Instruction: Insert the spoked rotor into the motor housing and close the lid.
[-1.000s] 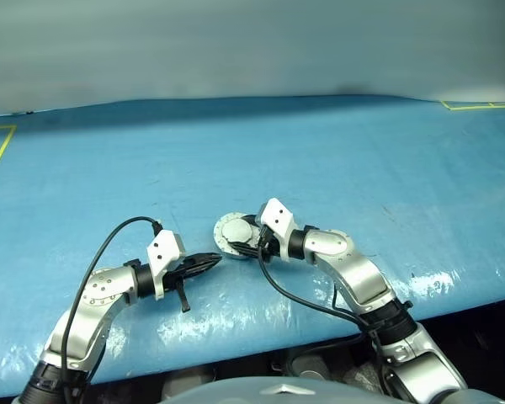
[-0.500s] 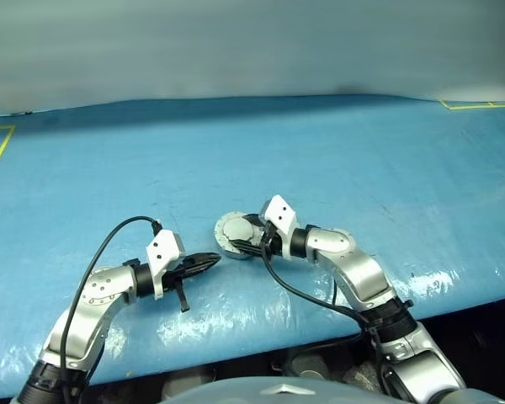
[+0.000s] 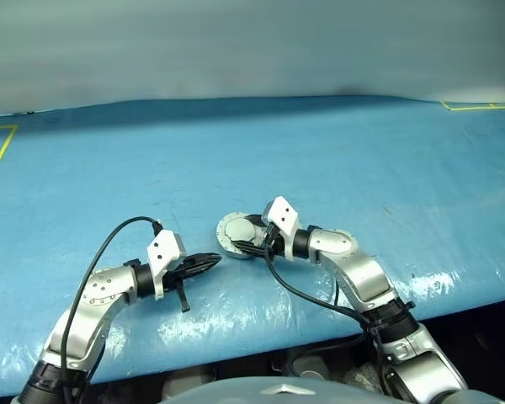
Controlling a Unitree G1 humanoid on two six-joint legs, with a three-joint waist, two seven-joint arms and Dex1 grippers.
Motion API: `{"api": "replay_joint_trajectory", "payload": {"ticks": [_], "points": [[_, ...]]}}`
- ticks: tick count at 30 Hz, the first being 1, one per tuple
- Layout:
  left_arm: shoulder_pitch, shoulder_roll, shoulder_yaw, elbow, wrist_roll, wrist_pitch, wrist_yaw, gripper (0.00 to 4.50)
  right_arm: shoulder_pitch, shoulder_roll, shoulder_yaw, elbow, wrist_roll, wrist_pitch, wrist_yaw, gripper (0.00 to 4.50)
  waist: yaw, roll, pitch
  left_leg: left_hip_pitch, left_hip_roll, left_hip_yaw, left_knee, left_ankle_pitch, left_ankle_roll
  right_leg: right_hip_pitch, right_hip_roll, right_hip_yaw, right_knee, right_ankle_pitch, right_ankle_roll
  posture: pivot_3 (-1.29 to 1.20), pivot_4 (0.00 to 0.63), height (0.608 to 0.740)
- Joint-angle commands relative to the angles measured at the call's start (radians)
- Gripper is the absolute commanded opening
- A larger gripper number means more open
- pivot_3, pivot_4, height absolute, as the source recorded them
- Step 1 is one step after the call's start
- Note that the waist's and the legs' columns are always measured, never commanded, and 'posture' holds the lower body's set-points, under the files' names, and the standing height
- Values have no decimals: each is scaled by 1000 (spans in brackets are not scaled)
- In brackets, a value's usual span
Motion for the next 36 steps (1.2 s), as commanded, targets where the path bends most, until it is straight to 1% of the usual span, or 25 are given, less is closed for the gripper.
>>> {"api": "replay_joint_trajectory", "payload": {"ticks": [1, 7, 11, 13, 16, 19, 22, 29, 31, 33, 34, 36], "points": [[-12, -6, -8, -26, -8, -10, 1, 0, 15, -18, 15, 62, -31, 12, -1, 3030, 0, 0, 0, 0, 0, 0, 0, 0, 0, 0, 0, 0, 0, 0, 0, 0, 150, 740], [-13, -7, -7, -24, -3, -15, 6, 0, 26, -23, 65, 114, -129, -47, -59, 3030, -2, 0, -2, 2, 0, 0, 0, 0, 0, 2, 0, 0, 0, 0, 0, 0, 150, 740], [-13, -6, -7, -24, -3, -14, 8, 0, 38, -17, 72, 146, -134, -37, -69, 3030, -2, 3, -6, 5, 1, 0, 0, 1, -1, 3, 0, 0, 0, -2, 3, 0, 150, 740], [-14, -6, -8, -25, -4, -12, 8, 0, 43, -24, 79, 155, -139, -28, -66, 3030, -1, 4, -7, 10, 2, 0, 0, 1, -1, 3, 0, 0, 0, -2, 4, 0, 150, 740], [-15, -7, -9, -25, -4, -12, 9, 0, 59, -16, 59, 133, -90, 11, -44, 3030, 0, 7, -9, 13, 2, 0, 0, 1, -1, 7, 0, 0, 0, -2, 3, 0, 150, 740], [-17, -10, -10, -22, -1, -11, 15, 0, 62, 30, 3, 116, -27, 107, -81, 3030, 1, 6, -9, 15, 2, -1, -1, 1, -1, 9, 0, -1, -1, -3, 3, 0, 150, 740], [-20, -14, -16, -18, 3, -14, 22, 0, 53, 47, -5, 138, -58, 169, -149, 3030, -1, 6, -11, 15, 3, -1, -1, 1, -1, 9, 0, -1, -1, -3, 3, 0, 150, 740], [-23, -18, -19, -18, 5, -14, 26, 0, 92, 1, 49, 122, -105, 155, -166, 3030, 1, 9, -16, 18, 3, -1, -2, 1, -1, 11, -2, -1, -1, -3, 3, 0, 150, 740], [-24, -19, -20, -19, 5, -12, 27, 0, 101, -24, 82, 123, -147, 123, -180, 3030, 2, 10, -19, 18, 3, -1, -2, 1, -1, 11, -2, -2, -1, -3, 3, 0, 150, 740], [-26, -20, -22, -19, 7, -13, 27, 0, 112, -21, 78, 142, -174, 66, -228, 3030, 2, 10, -23, 18, 3, -1, -3, 1, -1, 11, -3, -2, -3, -3, 3, 0, 150, 740], [-28, -21, -24, -19, 7, -11, 27, 0, 121, -12, 63, 131, -144, 70, -214, 3030, 2, 9, -24, 18, 3, -1, -4, 1, -1, 11, -3, -2, -3, -3, 3, 0, 150, 740], [-31, -22, -27, -18, 10, -11, 25, 0, 142, -23, 62, 71, -83, 67, -140, 3030, 3, 8, -24, 18, 3, -1, -5, 1, -1, 11, -3, -2, -4, -3, 3, 0, 150, 740]]}}
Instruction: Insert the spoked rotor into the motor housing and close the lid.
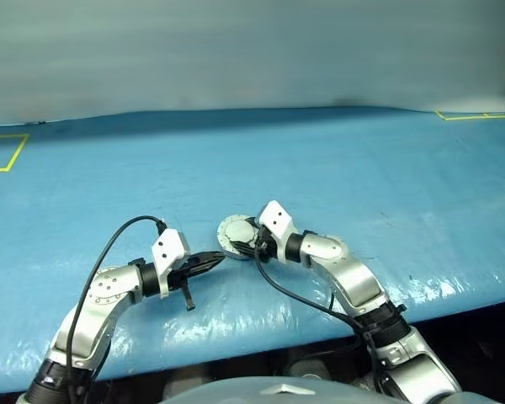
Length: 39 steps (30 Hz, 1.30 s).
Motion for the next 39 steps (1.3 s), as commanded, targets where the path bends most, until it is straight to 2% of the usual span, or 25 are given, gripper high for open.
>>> {"api": "replay_joint_trajectory", "payload": {"ticks": [1, 6, 8, 11, 14, 17, 24, 28, 33, 39], "points": [[-17, 0, -8, -17, 3, -11, 1, 0, 91, -59, 1, 48, 9, 75, 53, 3030, 4, 0, 0, 0, 0, 0, 0, 0, 0, 0, 0, 0, 0, 0, 0, 0, 150, 740], [-23, -3, -13, -19, 1, -8, 4, 0, 100, -11, -125, -25, 161, 124, 69, 3030, 11, -1, 0, -4, 0, 0, -7, -1, 1, -1, 0, -2, -10, 0, 0, 0, 150, 740], [-23, -5, -15, -16, 2, -10, 6, 0, 104, -10, -147, -52, 181, 100, 76, 3030, 11, -1, 0, -7, 0, -1, -10, -2, 1, -2, 1, -2, -12, 3, -6, 0, 150, 740], [-22, -3, -17, -11, 5, -12, 6, 0, 101, -12, -156, -109, 209, 106, 88, 3030, 10, 0, 0, -16, 0, -1, -10, -2, 1, -8, 3, -2, -12, 2, -5, 0, 150, 740], [-22, -4, -17, -10, 4, -10, 6, 0, 87, -15, -152, -138, 202, 101, 81, 3030, 10, 1, 2, -21, 0, 1, -10, -2, -2, -13, 3, -2, -12, 2, -4, 0, 150, 740], [-26, -8, -22, -8, 6, -10, 6, 0, 67, -34, -127, -149, 151, 71, 73, 3030, 10, 2, 6, -21, -1, 1, -10, -4, 3, -13, 3, -1, -13, 1, -2, 0, 150, 740], [-33, -16, -29, -1, 8, -13, 4, 0, 60, -59, -68, -89, 72, 41, 65, 3030, 8, 3, 10, -21, -3, 1, -8, -4, 3, -13, 3, 0, -12, 1, -1, 0, 150, 740], [-31, -19, -28, 1, 12, -16, 4, 0, 79, -79, -49, -59, 57, 51, 75, 3030, 8, 2, 10, -19, -4, 0, -8, -4, 3, -11, 3, 0, -12, 1, -1, 0, 150, 740], [-26, -25, -29, -3, 10, -14, 6, 0, 80, -64, -64, -13, 29, 46, 13, 3030, 8, 2, 10, -18, -4, 0, -8, -4, 3, -9, 3, 0, -12, 1, -1, 0, 150, 740], [-28, -26, -31, -3, 15, -15, 6, 0, 77, -55, -60, 42, -10, 50, -50, 3030, 7, 2, 10, -8, -3, -2, -6, -4, 3, -1, 3, -1, -12, -2, 4, 0, 150, 740]]}}
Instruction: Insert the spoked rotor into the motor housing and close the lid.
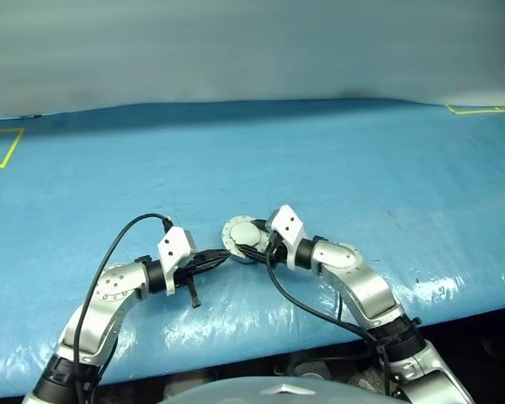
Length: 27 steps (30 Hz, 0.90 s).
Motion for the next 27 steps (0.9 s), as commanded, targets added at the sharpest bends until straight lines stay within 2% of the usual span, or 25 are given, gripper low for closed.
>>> {"api": "replay_joint_trajectory", "payload": {"ticks": [1, 5, 11, 13, 15, 21, 27], "points": [[-7, -2, -5, -8, 2, -15, 3, 0, 26, -9, -32, 138, -67, 53, -91, 3030, 0, 0, 0, 4, 0, 0, 0, 0, 0, 1, 0, 0, 0, 0, 0, 0, 150, 740], [-13, -6, -6, -1, 3, -17, 6, 0, 39, -21, -23, 155, -78, -5, -89, 3030, 1, 0, 0, 6, 0, 0, 0, 2, 1, 3, -2, 0, 0, 0, 0, 0, 150, 740], [-23, -13, -13, 6, 6, -21, 8, 0, 49, 29, -85, 32, 37, 7, -63, 3030, 4, 0, 0, 5, -1, -1, 0, 2, 2, 3, -3, 0, 1, 1, -1, 0, 150, 740], [-24, -14, -14, 9, 10, -23, 8, 0, 41, 47, -104, -14, 67, 32, -72, 3030, 4, 0, 0, 0, -2, -1, 0, 2, 2, 0, -4, 0, 1, 4, -5, 0, 150, 740], [-25, -17, -15, 11, 12, -24, 11, 0, 25, 35, -87, -38, 5, 19, -108, 3030, 3, 1, 1, -5, -2, -2, 0, 2, 1, -1, -3, 0, 1, 4, -6, 0, 150, 740], [-25, -23, -29, 18, 22, -29, 10, 0, 32, 51, -128, -89, 72, 67, -100, 3030, 4, 1, 2, -14, -3, -2, 0, 3, 1, -9, -2, 0, 0, 4, -6, 0, 150, 740], [-32, -16, -27, 21, 21, -26, 7, 0, 21, 67, -163, -182, 185, 127, -61, 3030, 3, 1, 7, -16, -3, -1, -1, 2, 2, -11, -2, 1, 0, 4, -4, 0, 150, 740]]}}
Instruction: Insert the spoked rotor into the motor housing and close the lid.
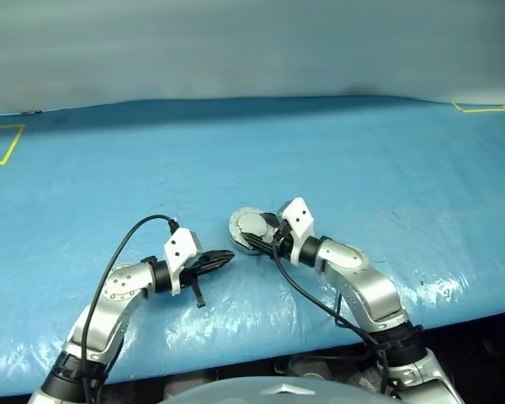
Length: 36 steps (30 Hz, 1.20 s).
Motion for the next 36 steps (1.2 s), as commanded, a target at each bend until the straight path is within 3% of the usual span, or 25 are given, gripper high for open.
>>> {"api": "replay_joint_trajectory", "payload": {"ticks": [1, 9, 18, 31, 36], "points": [[-13, 4, 1, -15, -5, -13, -6, 0, -23, 7, -43, -86, 53, 20, 5, 3030, -1, 0, 2, 0, 0, 0, 0, 0, 0, 0, 0, 0, 0, 0, 0, 0, 150, 740], [-18, -6, -7, -11, -4, -14, -3, 0, -26, -58, 46, -18, -62, -23, 19, 3030, -4, 0, 2, 0, 0, 1, 0, 0, 0, 0, 1, 0, 0, 0, 0, 0, 150, 740], [-14, -8, -6, -7, -2, -18, 1, 0, -28, 1, -4, 146, -56, -31, -15, 3030, -10, -1, 2, 3, 1, 1, 1, 0, -1, 3, 2, 1, 1, 1, 1, 0, 150, 740], [-13, -9, -4, -5, -1, -24, 4, 0, -18, 16, 93, 221, -186, -47, -84, 3030, -18, -4, 0, 10, 1, -1, 2, 1, -1, 10, 2, 1, 2, 1, 0, 0, 150, 740], [-18, -13, -5, 1, 3, -28, 8, 0, -19, 24, 146, 262, -254, 17, -134, 3030, -20, -5, -3, 22, 3, -1, 2, 2, -3, 15, 3, 1, 2, 0, 3, 0, 150, 740]]}}
